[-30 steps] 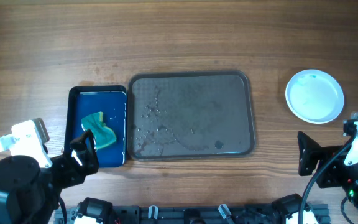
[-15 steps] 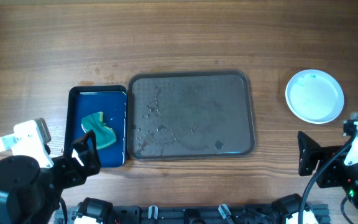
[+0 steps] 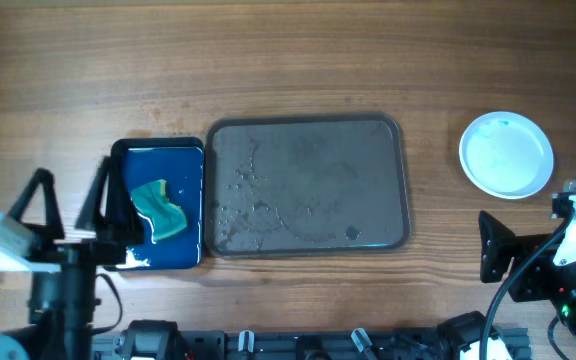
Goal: Clean dirty plates on tray and stack at the side
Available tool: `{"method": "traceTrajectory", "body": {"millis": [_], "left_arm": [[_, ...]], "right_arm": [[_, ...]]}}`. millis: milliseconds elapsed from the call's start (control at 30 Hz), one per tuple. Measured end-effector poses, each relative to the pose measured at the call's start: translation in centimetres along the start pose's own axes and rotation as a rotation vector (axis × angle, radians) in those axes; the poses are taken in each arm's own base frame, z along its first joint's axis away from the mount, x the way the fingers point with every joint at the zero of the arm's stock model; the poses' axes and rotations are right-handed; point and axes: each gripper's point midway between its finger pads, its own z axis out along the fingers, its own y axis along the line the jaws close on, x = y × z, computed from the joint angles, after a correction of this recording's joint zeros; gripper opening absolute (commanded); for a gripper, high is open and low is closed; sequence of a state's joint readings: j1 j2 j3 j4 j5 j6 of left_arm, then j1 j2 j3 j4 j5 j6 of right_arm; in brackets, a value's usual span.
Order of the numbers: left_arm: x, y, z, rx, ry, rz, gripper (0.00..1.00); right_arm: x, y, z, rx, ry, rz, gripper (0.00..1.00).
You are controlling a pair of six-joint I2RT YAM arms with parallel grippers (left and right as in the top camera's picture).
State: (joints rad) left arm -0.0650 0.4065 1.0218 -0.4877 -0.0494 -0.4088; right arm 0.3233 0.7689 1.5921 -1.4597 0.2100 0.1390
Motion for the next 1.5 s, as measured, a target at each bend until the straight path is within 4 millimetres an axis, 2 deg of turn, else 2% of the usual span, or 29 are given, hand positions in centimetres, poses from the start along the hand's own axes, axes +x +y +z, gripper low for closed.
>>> {"method": "traceTrajectory", "body": {"millis": [133, 333, 467, 867, 967, 1167, 1367, 1433, 1500], "left_arm": [[2.8, 1.1, -0.3, 0.060, -0.073, -0.001, 1.00], [9.2, 5.1, 0.5, 0.057, -0.113, -0.088, 1.00], [11.8, 7.0, 1.1, 0.054, -0.135, -0.163, 1.00], [16.5, 9.4, 2.4, 0.037, -0.095, -0.177, 1.00], [16.6, 9.4, 2.4, 0.062, -0.125, -0.175, 1.00], [18.6, 10.4, 2.7, 0.043, -0.088, -0.177, 1.00], [24.1, 13.2, 2.6, -0.089, 0.119, -0.185, 1.00], [25.1, 13.8, 2.4, -0.115, 0.161, -0.186, 1.00], [25.2, 13.8, 2.3, -0.118, 0.163, -0.186, 1.00]], "right_arm": [[0.0, 0.0, 0.0, 0.000, 0.000, 0.000, 1.00], [0.0, 0.0, 0.0, 0.000, 0.001, 0.000, 1.00], [0.0, 0.0, 0.0, 0.000, 0.000, 0.000, 1.00], [0.0, 0.0, 0.0, 0.000, 0.000, 0.000, 1.00], [0.0, 0.0, 0.0, 0.000, 0.000, 0.000, 1.00], [0.0, 0.0, 0.0, 0.000, 0.000, 0.000, 1.00], [0.0, 0.0, 0.0, 0.000, 0.001, 0.000, 1.00], [0.0, 0.0, 0.0, 0.000, 0.000, 0.000, 1.00], [0.0, 0.0, 0.0, 0.000, 0.001, 0.000, 0.99]]}}
